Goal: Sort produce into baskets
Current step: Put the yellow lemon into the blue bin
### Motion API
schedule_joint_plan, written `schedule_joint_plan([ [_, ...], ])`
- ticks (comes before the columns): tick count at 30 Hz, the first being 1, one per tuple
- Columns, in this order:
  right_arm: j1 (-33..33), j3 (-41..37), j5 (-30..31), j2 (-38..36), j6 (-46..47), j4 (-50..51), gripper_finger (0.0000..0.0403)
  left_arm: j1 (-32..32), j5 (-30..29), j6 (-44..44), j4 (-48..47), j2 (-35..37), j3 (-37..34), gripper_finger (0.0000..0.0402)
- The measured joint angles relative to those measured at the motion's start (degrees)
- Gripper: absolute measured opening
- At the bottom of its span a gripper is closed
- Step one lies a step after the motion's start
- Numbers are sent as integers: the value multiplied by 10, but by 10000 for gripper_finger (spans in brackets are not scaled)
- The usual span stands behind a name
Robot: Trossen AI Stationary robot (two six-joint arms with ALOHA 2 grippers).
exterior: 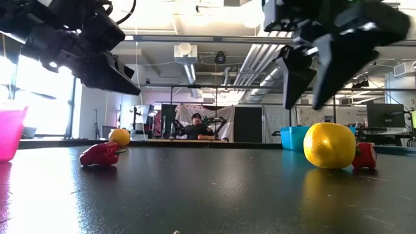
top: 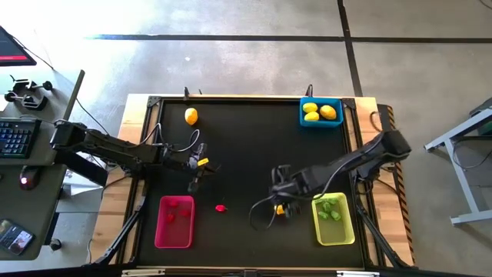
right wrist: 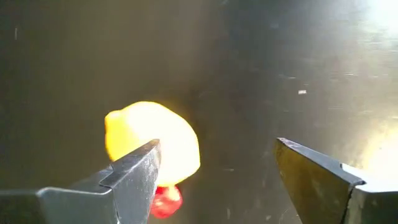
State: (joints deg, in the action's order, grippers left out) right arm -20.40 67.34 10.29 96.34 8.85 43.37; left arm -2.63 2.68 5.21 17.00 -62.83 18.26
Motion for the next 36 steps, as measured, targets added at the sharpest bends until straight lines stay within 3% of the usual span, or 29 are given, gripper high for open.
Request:
schedule_joint_plan([
  [8, -42, 97, -50, 101, -64, 82, 303, 0, 0, -2, -2, 0, 0, 0],
  [18, -48, 106, -60, 151, -132, 80, 299, 0, -1, -1, -3, 0, 0, 0],
  [22, -43, 106, -60, 154, -134, 78, 269, 0, -1, -1, -3, 0, 0, 0],
  [30, -19, 107, -95, 151, -90, 79, 153, 0, -1, -4, -4, 0, 0, 0],
  [33, -1, 106, -88, 133, -65, 85, 153, 0, -8, -6, -4, 0, 0, 0],
  [36, 25, 106, -43, 88, -59, 113, 153, 0, -17, -6, -4, 0, 0, 0],
])
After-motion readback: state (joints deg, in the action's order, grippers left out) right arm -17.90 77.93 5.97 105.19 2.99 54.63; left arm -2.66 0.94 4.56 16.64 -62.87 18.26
